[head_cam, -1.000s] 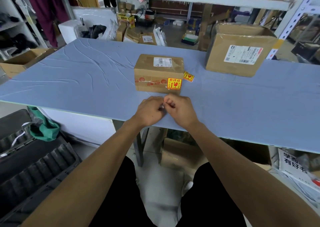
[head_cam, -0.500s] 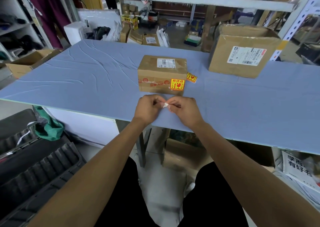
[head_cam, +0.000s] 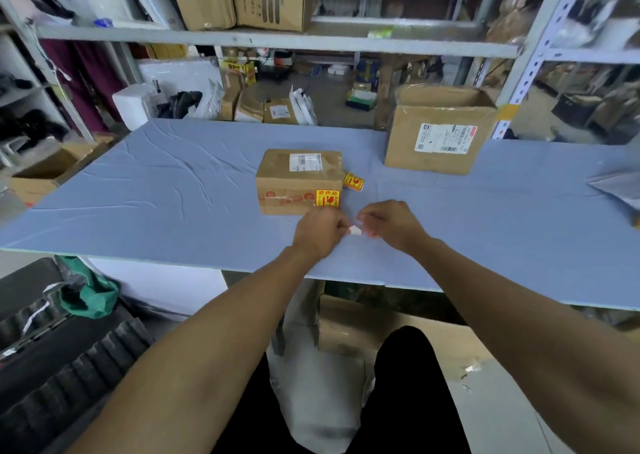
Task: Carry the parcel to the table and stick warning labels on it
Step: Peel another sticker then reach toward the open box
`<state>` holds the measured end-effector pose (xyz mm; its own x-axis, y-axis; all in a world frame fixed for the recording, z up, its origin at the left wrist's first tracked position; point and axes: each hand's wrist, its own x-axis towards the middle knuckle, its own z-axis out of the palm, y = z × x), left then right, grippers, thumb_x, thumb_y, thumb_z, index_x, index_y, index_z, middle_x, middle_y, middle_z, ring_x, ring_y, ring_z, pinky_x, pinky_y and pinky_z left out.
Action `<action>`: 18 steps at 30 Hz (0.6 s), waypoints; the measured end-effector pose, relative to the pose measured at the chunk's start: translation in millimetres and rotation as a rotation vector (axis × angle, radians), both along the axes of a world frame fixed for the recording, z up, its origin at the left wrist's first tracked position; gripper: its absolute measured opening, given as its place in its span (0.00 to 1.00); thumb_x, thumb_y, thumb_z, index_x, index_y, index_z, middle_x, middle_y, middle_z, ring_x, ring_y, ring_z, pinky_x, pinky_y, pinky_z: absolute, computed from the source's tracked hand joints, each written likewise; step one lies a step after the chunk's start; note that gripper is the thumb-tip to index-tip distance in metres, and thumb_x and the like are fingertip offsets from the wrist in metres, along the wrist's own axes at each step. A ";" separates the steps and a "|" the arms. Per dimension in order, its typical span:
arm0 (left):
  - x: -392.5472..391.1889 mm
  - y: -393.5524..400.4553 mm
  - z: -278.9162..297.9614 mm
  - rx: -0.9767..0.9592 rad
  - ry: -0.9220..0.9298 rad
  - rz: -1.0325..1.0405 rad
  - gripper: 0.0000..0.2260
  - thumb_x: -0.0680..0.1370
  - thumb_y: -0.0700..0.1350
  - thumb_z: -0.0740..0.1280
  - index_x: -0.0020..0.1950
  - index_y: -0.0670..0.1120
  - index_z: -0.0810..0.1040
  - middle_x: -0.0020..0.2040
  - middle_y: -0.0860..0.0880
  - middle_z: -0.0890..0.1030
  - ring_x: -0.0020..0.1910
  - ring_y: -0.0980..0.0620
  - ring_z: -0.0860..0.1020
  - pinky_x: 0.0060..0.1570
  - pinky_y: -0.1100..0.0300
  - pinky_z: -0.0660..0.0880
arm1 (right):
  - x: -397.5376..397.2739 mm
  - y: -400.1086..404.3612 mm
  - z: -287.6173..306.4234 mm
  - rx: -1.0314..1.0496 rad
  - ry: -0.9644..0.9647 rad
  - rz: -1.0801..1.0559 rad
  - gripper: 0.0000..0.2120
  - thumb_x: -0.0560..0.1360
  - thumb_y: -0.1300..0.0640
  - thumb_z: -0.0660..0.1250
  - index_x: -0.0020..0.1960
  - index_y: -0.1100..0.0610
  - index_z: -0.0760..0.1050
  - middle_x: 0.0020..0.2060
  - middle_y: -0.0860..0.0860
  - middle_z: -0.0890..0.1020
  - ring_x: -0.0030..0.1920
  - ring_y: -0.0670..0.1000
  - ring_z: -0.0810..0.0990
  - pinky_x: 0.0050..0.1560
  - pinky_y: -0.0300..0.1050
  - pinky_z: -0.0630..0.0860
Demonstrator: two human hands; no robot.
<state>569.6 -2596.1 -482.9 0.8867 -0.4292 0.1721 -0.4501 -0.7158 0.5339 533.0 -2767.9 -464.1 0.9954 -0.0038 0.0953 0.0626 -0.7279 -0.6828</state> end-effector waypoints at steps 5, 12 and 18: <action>18.1 -54.4 46.4 0.072 -0.066 -0.075 0.07 0.77 0.50 0.69 0.48 0.47 0.83 0.47 0.46 0.85 0.50 0.45 0.80 0.48 0.52 0.78 | 5.6 -58.4 45.6 -0.176 0.027 -0.140 0.11 0.75 0.60 0.62 0.41 0.62 0.81 0.36 0.56 0.85 0.36 0.54 0.83 0.42 0.52 0.82; 87.2 -114.0 131.6 0.110 -0.047 0.014 0.05 0.74 0.47 0.68 0.39 0.52 0.76 0.50 0.44 0.82 0.54 0.42 0.78 0.47 0.53 0.74 | 57.5 -132.6 119.3 -0.498 -0.029 -0.345 0.12 0.74 0.59 0.59 0.44 0.60 0.80 0.40 0.56 0.79 0.44 0.60 0.78 0.39 0.48 0.76; 150.7 -170.7 174.6 0.114 -0.087 0.053 0.06 0.73 0.43 0.67 0.48 0.47 0.83 0.54 0.43 0.82 0.55 0.40 0.79 0.50 0.52 0.77 | 120.1 -165.7 153.9 -0.515 -0.024 -0.404 0.10 0.73 0.60 0.59 0.33 0.58 0.73 0.30 0.53 0.74 0.33 0.58 0.75 0.34 0.45 0.71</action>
<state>720.2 -2766.8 -308.4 0.8925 -0.4031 0.2025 -0.4511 -0.7937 0.4081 653.1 -2933.5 -310.2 0.9229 -0.3247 0.2068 -0.2733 -0.9310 -0.2422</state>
